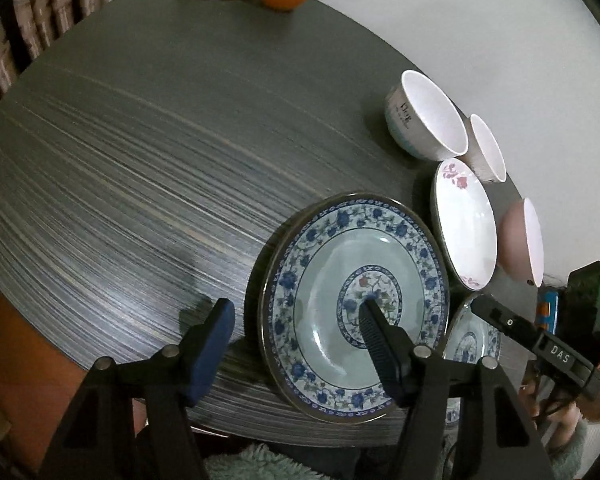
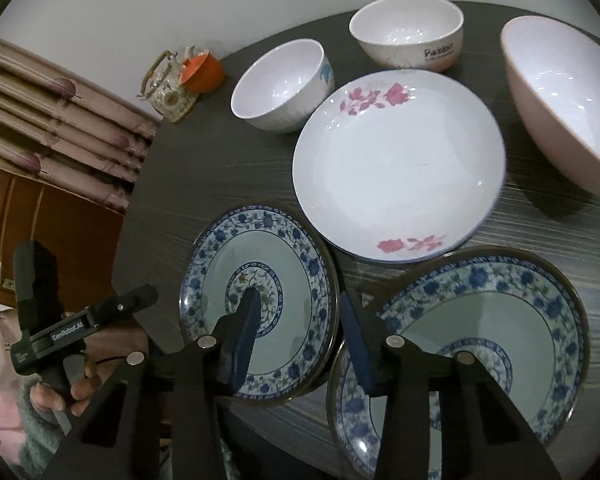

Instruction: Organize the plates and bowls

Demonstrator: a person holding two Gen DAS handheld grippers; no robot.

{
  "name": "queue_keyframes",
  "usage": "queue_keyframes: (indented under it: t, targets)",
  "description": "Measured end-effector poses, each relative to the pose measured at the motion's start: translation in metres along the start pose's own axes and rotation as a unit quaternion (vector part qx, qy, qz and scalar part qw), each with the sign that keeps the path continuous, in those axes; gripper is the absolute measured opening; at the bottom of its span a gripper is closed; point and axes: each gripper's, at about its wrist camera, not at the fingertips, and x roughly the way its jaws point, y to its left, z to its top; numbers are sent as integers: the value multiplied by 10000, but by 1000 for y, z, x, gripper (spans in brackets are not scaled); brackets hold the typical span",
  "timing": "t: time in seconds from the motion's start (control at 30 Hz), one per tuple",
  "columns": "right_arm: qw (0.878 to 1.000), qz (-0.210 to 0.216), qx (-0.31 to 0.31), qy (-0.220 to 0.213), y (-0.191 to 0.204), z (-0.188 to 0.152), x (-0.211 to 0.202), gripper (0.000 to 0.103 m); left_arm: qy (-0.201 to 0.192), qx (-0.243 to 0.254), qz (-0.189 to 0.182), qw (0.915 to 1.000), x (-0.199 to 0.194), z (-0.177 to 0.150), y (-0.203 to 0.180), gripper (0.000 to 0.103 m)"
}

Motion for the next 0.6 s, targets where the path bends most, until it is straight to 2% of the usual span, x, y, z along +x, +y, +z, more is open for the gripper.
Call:
queue_keyframes:
  t: [0.13,0.2,0.37,0.47,0.6]
  targets:
    - [9999,-35,36,157,-2,6,14,37,108,-19,3,9999,6,0,5,63]
    - [9997,-49,31,230,-2,8,20,37,159,-26,-35,9999,10,-1,6,52]
    - [9994,-56,8,341,-3,10,29,36,269,-36,-20,9996,19,-1,8,50]
    - [9992,-75,-13,402,-4,11,35,34,323,-53,-82,9994,22,-3,11,41]
    - [9987,-103,-57,490,-4,14,43,31,359,-54,-69,9993,27,-4,11,38]
